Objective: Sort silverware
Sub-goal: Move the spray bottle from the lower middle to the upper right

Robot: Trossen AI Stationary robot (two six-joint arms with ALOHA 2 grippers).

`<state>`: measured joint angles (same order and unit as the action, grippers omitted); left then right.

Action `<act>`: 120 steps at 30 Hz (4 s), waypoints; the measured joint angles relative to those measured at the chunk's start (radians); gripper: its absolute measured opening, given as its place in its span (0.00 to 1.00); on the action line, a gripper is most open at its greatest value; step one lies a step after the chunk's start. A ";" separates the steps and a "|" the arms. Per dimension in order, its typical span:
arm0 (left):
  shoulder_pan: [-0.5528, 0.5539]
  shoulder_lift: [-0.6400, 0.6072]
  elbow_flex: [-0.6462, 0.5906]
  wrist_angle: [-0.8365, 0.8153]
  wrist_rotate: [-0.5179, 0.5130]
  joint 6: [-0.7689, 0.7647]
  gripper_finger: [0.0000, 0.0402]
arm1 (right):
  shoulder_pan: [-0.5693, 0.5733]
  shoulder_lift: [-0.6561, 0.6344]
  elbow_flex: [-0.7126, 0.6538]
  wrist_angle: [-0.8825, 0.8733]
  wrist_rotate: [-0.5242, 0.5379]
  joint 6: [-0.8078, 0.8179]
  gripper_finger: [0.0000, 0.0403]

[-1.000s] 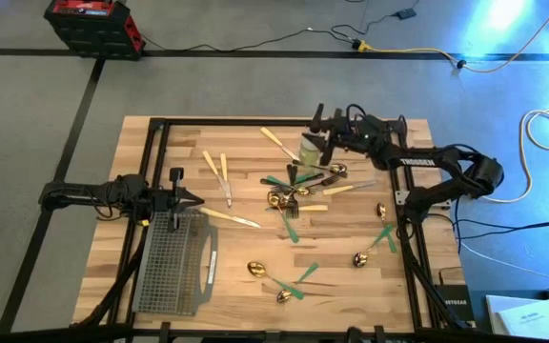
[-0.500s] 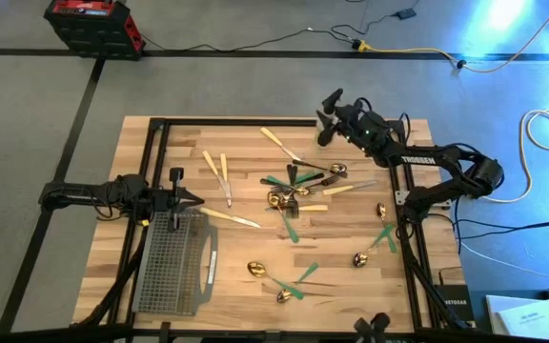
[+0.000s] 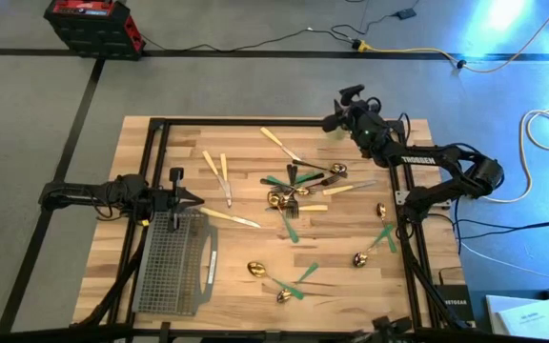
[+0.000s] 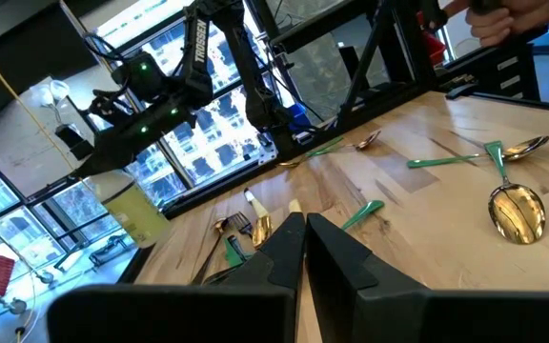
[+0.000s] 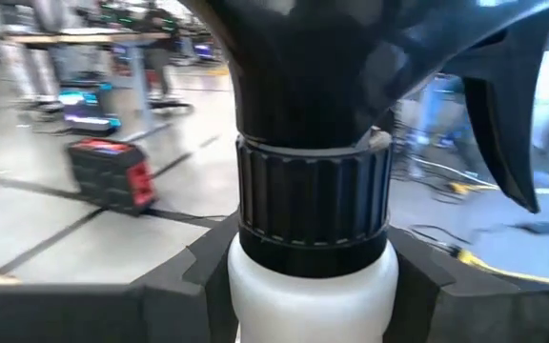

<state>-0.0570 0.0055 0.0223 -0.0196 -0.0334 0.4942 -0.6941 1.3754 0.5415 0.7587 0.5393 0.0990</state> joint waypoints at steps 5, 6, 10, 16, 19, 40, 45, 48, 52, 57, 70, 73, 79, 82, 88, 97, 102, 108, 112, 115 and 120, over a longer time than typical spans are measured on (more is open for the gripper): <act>0.000 0.000 0.000 0.000 0.000 0.000 0.00 | 0.000 0.000 0.000 -0.023 0.117 0.043 0.39; 0.000 0.000 0.000 0.000 0.000 0.000 0.00 | 0.000 0.000 0.000 -0.024 0.135 0.058 0.39; 0.000 0.000 0.000 0.000 0.000 0.000 0.00 | 0.001 0.000 0.000 -0.030 0.211 0.081 0.39; 0.000 0.000 0.000 0.000 0.000 0.000 0.00 | 0.001 0.000 -0.001 -0.029 0.257 0.091 0.39; 0.000 0.000 0.000 0.000 0.000 0.000 0.00 | 0.001 0.000 -0.001 -0.031 0.259 0.085 0.39; 0.000 0.000 0.000 0.000 0.000 0.000 0.00 | 0.001 0.000 -0.001 -0.075 0.261 0.080 0.39; 0.000 0.000 0.000 0.000 0.000 0.000 0.00 | 0.001 0.000 -0.002 -0.072 0.262 0.079 0.39; 0.000 0.000 0.000 0.000 0.000 0.000 0.00 | 0.001 0.000 -0.033 -0.020 0.263 0.080 0.39; 0.000 0.000 0.000 0.000 0.000 0.000 0.00 | 0.001 0.000 -0.090 0.095 0.264 0.076 0.39; 0.000 0.000 0.000 0.000 0.000 0.000 0.00 | 0.001 0.000 -0.122 0.108 0.265 0.061 0.39; 0.000 0.000 0.000 0.000 0.000 0.000 0.00 | 0.001 0.000 -0.196 0.184 0.264 0.025 0.39; 0.000 0.000 0.000 0.000 0.000 0.000 0.00 | 0.000 0.000 -0.211 0.192 0.254 0.019 0.39; 0.000 0.000 0.000 0.000 0.000 0.000 0.00 | 0.000 0.001 -0.240 0.262 0.228 -0.032 0.39; 0.000 0.000 0.000 0.000 0.000 0.000 0.00 | 0.000 0.001 -0.247 0.281 0.228 -0.045 0.39; 0.000 0.000 0.000 0.000 0.000 0.000 0.00 | 0.000 0.001 -0.250 0.283 0.189 -0.068 0.39; 0.000 0.000 0.000 0.000 0.000 0.000 0.00 | 0.000 0.001 -0.250 0.284 0.164 -0.081 0.39; 0.000 0.000 0.000 0.000 0.000 0.000 0.00 | 0.000 0.001 -0.250 0.282 0.165 -0.082 0.41; 0.000 0.000 0.000 0.000 0.000 0.000 0.00 | 0.000 0.000 -0.249 0.283 0.172 -0.082 0.53; 0.000 0.000 0.000 0.000 0.000 0.000 0.00 | 0.000 0.000 -0.249 0.283 0.172 -0.082 0.61; 0.000 0.000 0.000 0.000 0.000 0.000 0.00 | 0.000 0.000 -0.249 0.280 0.173 -0.082 0.64; 0.000 0.000 0.000 0.000 0.000 0.000 0.00 | 0.000 0.000 -0.249 0.268 0.174 -0.082 0.68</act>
<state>-0.0574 0.0051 0.0219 -0.0196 -0.0334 0.4942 -0.6941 1.3754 0.2920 1.0266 0.7132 0.0174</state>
